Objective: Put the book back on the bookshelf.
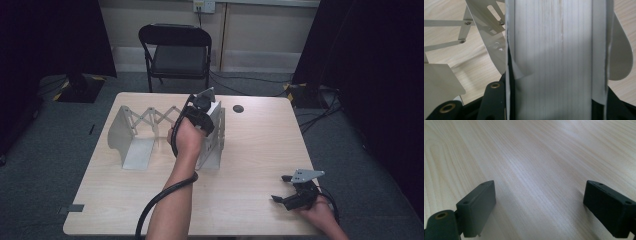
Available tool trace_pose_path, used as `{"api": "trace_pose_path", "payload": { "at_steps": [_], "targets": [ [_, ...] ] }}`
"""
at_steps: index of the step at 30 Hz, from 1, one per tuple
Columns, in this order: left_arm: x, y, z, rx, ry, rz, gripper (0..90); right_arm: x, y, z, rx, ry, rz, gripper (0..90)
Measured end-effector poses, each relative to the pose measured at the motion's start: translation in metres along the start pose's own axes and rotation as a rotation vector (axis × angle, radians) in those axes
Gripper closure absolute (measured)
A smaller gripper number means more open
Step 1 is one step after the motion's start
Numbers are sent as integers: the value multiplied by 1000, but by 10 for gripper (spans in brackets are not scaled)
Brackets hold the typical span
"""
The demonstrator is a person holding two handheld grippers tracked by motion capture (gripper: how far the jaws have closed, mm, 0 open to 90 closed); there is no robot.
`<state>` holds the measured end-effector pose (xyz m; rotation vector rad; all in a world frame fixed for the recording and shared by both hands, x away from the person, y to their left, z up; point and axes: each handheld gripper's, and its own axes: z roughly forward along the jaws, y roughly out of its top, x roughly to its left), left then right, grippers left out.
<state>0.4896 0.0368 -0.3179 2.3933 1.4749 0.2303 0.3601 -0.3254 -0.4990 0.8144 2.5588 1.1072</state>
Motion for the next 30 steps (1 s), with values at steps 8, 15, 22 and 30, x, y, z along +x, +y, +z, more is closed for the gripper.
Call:
{"api": "trace_pose_path", "payload": {
  "at_steps": [8,15,22,30],
  "targets": [
    [-1,-1,0,0,2,-4,532,0,0,0,-1,0,-1,102],
    [-1,-2,0,-7,3,-1,525,0,0,0,0,0,0,102],
    [-1,-3,-1,-24,9,19,508,0,0,0,-1,0,-1,102],
    [1,-5,-4,-46,25,32,439,0,0,0,0,0,-1,102]
  ]
}}
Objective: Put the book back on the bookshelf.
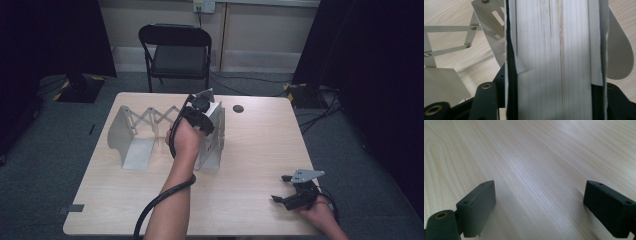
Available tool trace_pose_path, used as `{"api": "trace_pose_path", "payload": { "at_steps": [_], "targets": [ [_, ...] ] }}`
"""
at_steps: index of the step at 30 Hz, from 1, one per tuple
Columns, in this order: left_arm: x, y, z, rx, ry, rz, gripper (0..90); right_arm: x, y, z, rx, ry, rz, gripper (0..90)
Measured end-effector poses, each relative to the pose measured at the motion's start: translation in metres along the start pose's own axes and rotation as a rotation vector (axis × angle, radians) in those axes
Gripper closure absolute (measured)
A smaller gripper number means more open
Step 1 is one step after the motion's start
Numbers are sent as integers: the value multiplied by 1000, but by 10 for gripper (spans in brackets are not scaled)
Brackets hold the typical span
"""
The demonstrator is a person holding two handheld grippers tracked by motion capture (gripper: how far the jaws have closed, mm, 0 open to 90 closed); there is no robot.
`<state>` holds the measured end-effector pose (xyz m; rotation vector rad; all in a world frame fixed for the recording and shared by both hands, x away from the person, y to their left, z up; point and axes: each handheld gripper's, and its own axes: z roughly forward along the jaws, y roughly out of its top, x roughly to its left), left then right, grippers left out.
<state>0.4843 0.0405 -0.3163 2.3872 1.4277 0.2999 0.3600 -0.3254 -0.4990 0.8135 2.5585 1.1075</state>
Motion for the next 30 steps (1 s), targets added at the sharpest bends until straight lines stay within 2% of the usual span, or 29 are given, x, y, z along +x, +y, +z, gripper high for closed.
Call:
{"api": "trace_pose_path", "payload": {
  "at_steps": [2,6,15,17,22,27,30],
  "targets": [
    [-1,-1,0,2,-2,-1,430,0,0,0,0,0,0,102],
    [-1,-2,2,8,10,31,394,0,0,0,0,0,0,102],
    [1,-6,-1,12,10,36,334,0,0,0,0,0,0,102],
    [2,-7,-2,11,13,49,331,0,0,0,0,0,0,102],
    [2,-9,-5,-8,19,48,317,0,0,0,0,0,0,102],
    [4,-13,-7,-22,5,34,302,0,0,0,0,-1,0,102],
    [5,-14,-8,-23,-3,40,302,0,0,0,0,0,0,102]
  ]
}}
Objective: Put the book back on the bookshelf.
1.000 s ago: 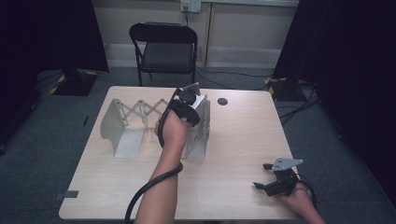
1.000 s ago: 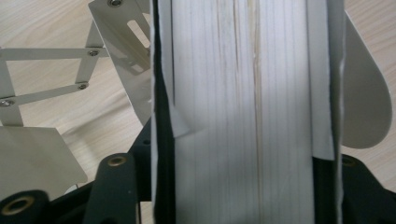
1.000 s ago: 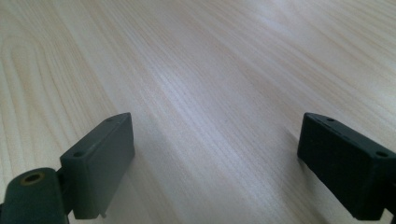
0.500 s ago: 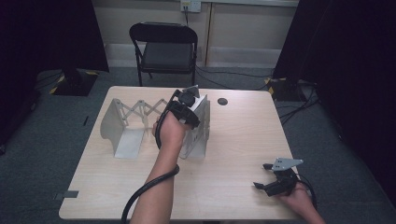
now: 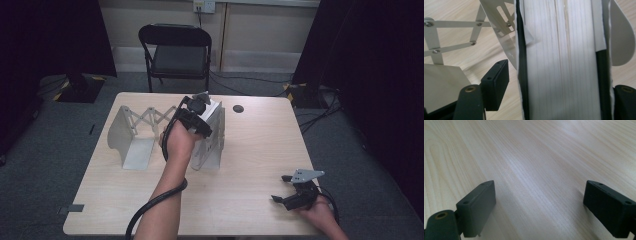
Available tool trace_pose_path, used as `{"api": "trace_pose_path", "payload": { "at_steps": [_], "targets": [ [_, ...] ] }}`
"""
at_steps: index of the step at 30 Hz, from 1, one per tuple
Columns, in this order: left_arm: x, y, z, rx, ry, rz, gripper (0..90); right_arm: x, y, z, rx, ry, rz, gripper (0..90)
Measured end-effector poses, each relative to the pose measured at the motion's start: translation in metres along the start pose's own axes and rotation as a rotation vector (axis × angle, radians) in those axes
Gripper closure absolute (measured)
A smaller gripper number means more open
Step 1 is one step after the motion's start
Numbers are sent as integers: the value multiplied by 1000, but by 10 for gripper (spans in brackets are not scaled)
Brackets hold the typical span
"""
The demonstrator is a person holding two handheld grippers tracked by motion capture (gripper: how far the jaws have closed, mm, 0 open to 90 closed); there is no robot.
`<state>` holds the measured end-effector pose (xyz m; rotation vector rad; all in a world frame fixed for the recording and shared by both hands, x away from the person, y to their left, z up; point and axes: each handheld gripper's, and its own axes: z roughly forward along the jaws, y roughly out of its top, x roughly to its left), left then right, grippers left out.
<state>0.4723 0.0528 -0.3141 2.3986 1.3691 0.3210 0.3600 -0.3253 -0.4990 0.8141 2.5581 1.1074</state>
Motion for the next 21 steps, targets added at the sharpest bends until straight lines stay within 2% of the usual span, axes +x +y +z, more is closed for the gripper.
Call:
{"api": "trace_pose_path", "payload": {
  "at_steps": [4,7,9,11,21],
  "targets": [
    [-1,-2,0,-4,5,10,299,0,0,0,0,0,0,102],
    [-1,-4,-2,-11,-5,-4,301,0,0,0,2,-1,-1,102],
    [0,-4,-3,-15,-9,9,302,0,0,0,2,-1,-1,102],
    [0,-5,-4,-21,-16,-3,305,0,0,0,2,-1,-1,102],
    [2,-14,-9,-28,-32,24,298,0,0,0,1,-2,0,102]
  ]
}}
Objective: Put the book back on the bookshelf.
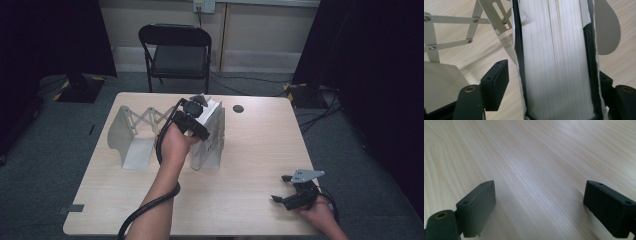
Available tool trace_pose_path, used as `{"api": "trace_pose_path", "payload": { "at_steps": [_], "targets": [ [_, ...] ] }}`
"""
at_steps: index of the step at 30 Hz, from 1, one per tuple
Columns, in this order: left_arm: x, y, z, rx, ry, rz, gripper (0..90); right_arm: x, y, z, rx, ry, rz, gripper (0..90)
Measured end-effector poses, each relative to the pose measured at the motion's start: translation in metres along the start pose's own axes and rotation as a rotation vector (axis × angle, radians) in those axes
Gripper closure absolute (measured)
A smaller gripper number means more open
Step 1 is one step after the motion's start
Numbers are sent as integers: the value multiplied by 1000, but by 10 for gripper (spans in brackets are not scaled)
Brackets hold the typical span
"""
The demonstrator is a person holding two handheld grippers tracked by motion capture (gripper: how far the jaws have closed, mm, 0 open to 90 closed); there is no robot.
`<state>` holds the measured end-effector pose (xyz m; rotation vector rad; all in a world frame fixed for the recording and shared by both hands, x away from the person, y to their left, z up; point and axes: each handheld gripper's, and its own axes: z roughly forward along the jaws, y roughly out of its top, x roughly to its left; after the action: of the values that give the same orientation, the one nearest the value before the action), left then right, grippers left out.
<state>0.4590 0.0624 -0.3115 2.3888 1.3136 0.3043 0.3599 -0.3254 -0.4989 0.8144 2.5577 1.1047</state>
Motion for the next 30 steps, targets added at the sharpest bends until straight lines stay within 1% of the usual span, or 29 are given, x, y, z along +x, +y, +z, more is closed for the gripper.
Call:
{"api": "trace_pose_path", "payload": {
  "at_steps": [2,4,8,12,14,15,20,21,24,25,28,30],
  "targets": [
    [0,-2,0,5,-9,7,298,0,0,0,0,0,0,102],
    [0,-4,0,7,-9,13,298,0,0,0,0,0,0,102],
    [1,-7,0,4,-15,10,295,0,0,0,0,0,0,102],
    [1,-9,0,7,-19,28,290,0,0,0,0,0,0,102],
    [1,-10,0,2,-19,25,287,0,0,0,0,0,0,102],
    [1,-11,0,2,-24,36,287,0,0,0,0,0,0,102],
    [0,-13,0,5,-40,35,282,0,0,0,0,0,0,102],
    [0,-13,-1,1,-38,47,281,0,0,0,0,0,0,102],
    [-1,-15,-2,-6,-47,40,279,0,0,0,0,0,0,102],
    [-1,-15,-2,-4,-40,50,278,0,0,0,0,0,0,102],
    [-1,-16,-4,-4,-41,59,272,0,0,0,0,0,0,102],
    [-2,-18,-4,-3,-46,55,270,0,0,0,0,0,0,102]
  ]
}}
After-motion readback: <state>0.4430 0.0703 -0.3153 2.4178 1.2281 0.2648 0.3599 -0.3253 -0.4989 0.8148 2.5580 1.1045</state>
